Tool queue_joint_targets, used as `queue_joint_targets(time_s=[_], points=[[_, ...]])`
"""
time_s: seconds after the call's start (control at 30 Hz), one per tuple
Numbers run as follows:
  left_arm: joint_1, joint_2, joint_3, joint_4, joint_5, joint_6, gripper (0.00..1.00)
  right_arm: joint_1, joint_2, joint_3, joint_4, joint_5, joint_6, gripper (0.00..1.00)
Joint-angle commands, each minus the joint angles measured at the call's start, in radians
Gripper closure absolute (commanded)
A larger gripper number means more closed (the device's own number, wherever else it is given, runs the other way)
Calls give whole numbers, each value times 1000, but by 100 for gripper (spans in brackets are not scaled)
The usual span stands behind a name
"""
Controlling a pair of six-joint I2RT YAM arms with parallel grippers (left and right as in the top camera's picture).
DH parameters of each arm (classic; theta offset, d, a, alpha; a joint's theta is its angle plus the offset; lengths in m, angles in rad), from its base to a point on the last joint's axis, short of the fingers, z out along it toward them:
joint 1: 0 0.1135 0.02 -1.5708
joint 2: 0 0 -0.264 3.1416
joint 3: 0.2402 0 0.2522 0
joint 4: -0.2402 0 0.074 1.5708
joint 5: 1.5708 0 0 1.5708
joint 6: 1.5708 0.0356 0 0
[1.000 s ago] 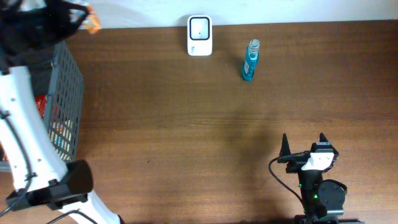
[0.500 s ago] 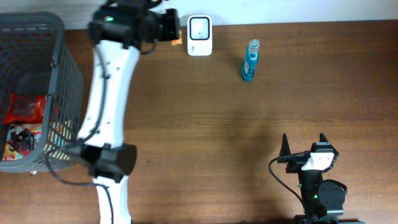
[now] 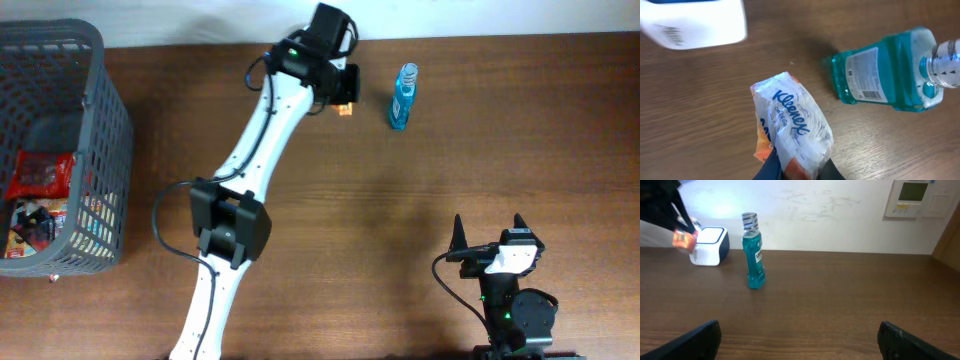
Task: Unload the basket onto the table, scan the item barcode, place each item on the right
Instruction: 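Carry the orange box over the scanner and place it beside the bottle, then return the left gripper to the basket and grasp the yellow snack bag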
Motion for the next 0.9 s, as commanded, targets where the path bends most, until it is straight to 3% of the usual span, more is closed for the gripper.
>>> queue_joint_targets(time_s=[0.0, 0.03, 0.07, 0.13, 0.17, 0.23, 0.3, 0.5, 0.63, 0.87], points=[[-35, 26, 14, 40, -32, -10, 94, -5, -6, -7, -5, 13, 0, 1], [-40, 32, 14, 50, -47, -11, 92, -5, -6, -7, -4, 13, 0, 2], [-44, 39, 14, 54, -51, -10, 82, -5, -6, -7, -5, 13, 0, 2], [-51, 49, 14, 52, -50, -10, 55, -5, -6, -7, -4, 13, 0, 2], [-54, 52, 14, 49, -49, -10, 48, -5, -6, -7, -4, 13, 0, 2], [-59, 56, 14, 47, -40, -10, 19, -5, -6, -7, -4, 13, 0, 1], [-62, 56, 15, 47, -34, -10, 9, -5, -6, -7, -4, 13, 0, 2], [-56, 53, 43, 40, 21, -10, 6, -5, -6, -7, -4, 13, 0, 1], [-9, 41, 156, -60, 21, -10, 14, -5, -6, -7, -4, 13, 0, 2], [112, -40, 428, -295, 20, 1, 16, -5, -6, -7, -4, 13, 0, 1]])
